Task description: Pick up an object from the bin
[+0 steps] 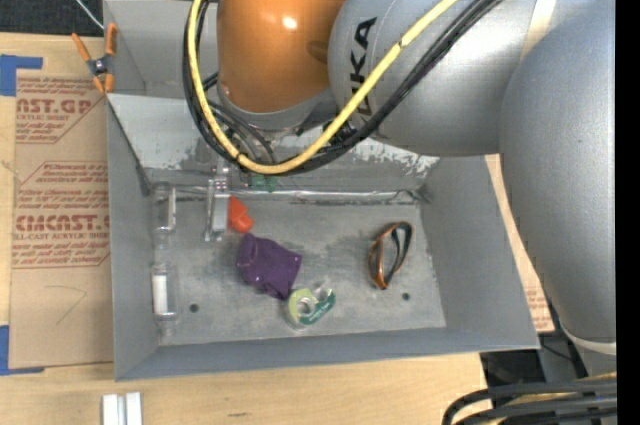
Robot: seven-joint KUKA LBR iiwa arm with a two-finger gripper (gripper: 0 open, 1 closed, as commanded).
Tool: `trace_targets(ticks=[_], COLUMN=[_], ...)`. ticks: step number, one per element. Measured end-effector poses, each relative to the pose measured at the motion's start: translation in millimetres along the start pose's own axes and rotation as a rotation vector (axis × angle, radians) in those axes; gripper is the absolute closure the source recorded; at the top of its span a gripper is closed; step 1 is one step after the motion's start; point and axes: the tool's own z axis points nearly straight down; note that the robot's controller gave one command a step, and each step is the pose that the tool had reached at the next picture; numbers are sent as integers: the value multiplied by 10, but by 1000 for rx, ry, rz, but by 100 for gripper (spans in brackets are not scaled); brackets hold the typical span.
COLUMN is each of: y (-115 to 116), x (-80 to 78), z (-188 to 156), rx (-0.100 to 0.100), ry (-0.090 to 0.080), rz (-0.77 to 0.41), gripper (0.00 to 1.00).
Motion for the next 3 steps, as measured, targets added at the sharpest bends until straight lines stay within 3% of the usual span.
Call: trace_targets(ticks=[1,2,3], y=[-19,120,-1193], x=[-17,26,246], z=[-52,912,852], rx=[-1,-1,-1], ry=[-8,-6,-8], rz=[3,-355,-414], gripper=[0,0,0])
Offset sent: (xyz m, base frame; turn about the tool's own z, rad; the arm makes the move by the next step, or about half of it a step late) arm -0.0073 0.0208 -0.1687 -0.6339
